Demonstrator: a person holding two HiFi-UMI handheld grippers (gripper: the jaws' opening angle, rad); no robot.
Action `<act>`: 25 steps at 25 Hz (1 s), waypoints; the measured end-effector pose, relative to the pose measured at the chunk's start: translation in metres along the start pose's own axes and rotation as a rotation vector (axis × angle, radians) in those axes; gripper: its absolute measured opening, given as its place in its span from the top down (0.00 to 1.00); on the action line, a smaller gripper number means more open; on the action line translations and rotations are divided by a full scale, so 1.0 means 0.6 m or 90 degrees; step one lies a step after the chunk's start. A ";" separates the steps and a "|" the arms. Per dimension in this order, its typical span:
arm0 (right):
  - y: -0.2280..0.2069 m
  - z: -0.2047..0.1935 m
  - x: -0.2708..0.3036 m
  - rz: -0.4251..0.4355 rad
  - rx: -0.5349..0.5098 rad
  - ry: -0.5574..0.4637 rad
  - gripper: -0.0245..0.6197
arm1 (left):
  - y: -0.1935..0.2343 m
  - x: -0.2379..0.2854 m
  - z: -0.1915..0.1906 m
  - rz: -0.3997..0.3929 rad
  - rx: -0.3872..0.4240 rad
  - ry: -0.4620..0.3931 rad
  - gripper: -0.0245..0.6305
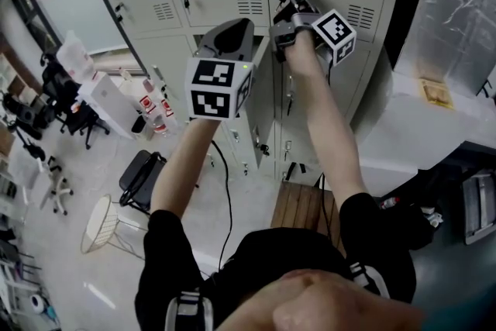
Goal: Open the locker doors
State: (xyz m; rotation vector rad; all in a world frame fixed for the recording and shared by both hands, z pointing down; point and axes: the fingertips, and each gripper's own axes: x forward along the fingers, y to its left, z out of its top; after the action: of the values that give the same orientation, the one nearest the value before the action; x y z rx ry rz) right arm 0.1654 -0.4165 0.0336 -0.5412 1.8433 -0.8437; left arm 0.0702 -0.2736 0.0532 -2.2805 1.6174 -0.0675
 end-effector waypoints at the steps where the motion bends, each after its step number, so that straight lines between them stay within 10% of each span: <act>1: -0.001 0.001 -0.001 0.005 0.017 -0.008 0.86 | -0.001 0.001 -0.001 -0.002 0.001 0.003 0.95; 15: 0.025 0.016 -0.021 0.037 -0.102 0.014 0.75 | -0.020 -0.005 0.031 0.008 0.060 -0.034 0.95; 25: 0.014 0.038 -0.052 0.002 -0.219 0.055 0.75 | -0.061 0.024 0.035 -0.047 0.000 -0.050 0.95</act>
State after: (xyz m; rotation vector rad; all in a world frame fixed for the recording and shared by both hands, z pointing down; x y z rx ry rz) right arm 0.1988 -0.3964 0.0399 -0.7251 2.0840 -0.5552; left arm 0.1134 -0.2710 0.0421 -2.3128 1.4940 0.0030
